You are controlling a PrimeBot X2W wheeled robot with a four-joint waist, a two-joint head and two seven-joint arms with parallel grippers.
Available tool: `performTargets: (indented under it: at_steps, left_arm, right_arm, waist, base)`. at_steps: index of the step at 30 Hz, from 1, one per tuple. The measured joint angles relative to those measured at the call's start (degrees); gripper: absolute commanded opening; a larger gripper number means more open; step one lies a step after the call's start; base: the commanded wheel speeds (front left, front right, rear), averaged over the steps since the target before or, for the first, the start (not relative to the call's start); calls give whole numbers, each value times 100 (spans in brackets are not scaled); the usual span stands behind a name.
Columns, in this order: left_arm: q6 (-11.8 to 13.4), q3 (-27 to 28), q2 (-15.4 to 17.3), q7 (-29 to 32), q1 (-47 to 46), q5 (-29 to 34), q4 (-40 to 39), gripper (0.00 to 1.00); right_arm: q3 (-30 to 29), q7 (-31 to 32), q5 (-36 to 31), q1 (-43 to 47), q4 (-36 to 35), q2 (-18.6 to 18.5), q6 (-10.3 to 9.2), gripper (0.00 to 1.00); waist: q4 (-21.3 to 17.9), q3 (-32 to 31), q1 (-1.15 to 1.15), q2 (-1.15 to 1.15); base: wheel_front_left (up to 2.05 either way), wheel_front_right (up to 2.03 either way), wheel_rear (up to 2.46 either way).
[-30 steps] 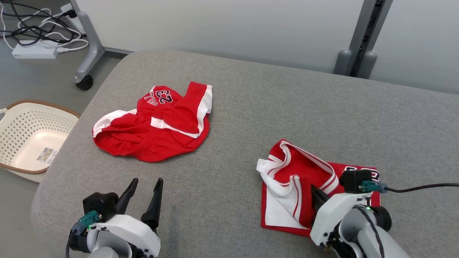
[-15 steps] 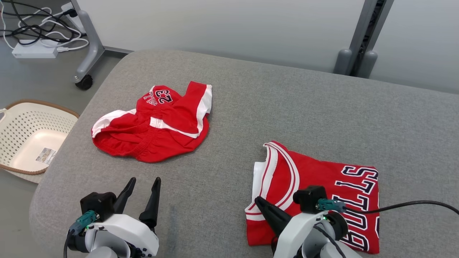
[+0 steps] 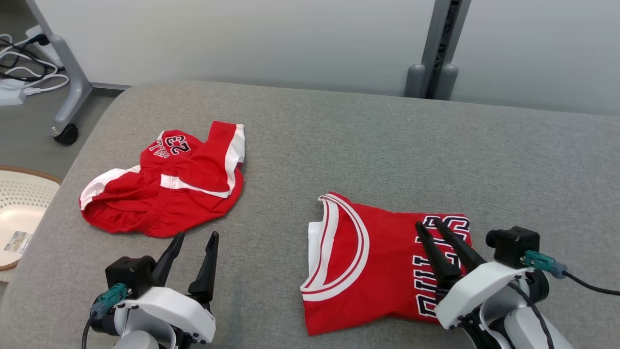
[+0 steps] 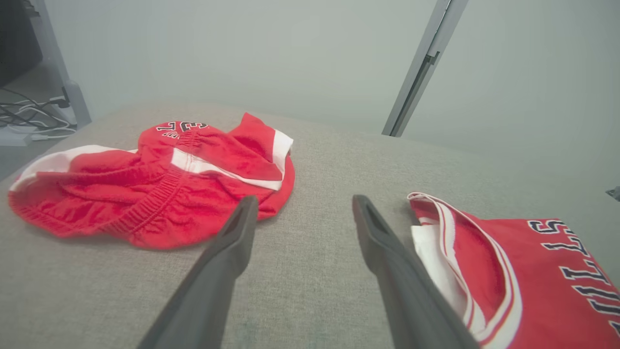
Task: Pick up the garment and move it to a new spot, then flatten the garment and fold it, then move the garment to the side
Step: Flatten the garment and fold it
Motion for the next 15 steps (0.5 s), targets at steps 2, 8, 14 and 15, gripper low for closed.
performTargets:
  at_steps: [2, 8, 14, 15]
  left_arm:
    - [2, 71, -4, 0, 54, 49, -63, 100]
    - [10, 316, -77, -1, 149, 311, -274, 100]
    - [-16, 588, -140, -1, 245, 765, -570, 100]
    - [-16, 653, -137, -1, 299, 889, -637, 100]
  right_arm:
    - [-199, 5, -109, 85, -154, 5, 0, 100]
    - [-818, -56, -612, 458, -549, 86, 0, 100]
    - [-1022, -157, -929, 754, -591, 203, 0, 100]
    - [-1031, -159, -912, 786, -578, 230, 0, 100]
  waist:
    - [-90, -4, 0, 0]
    - [-401, -53, 0, 0]
    - [-568, -114, 0, 0]
    - [-588, -114, 0, 0]
  base:
    - [0, 0, 0]
    - [0, 0, 0]
    - [0, 0, 0]
    - [0, 0, 0]
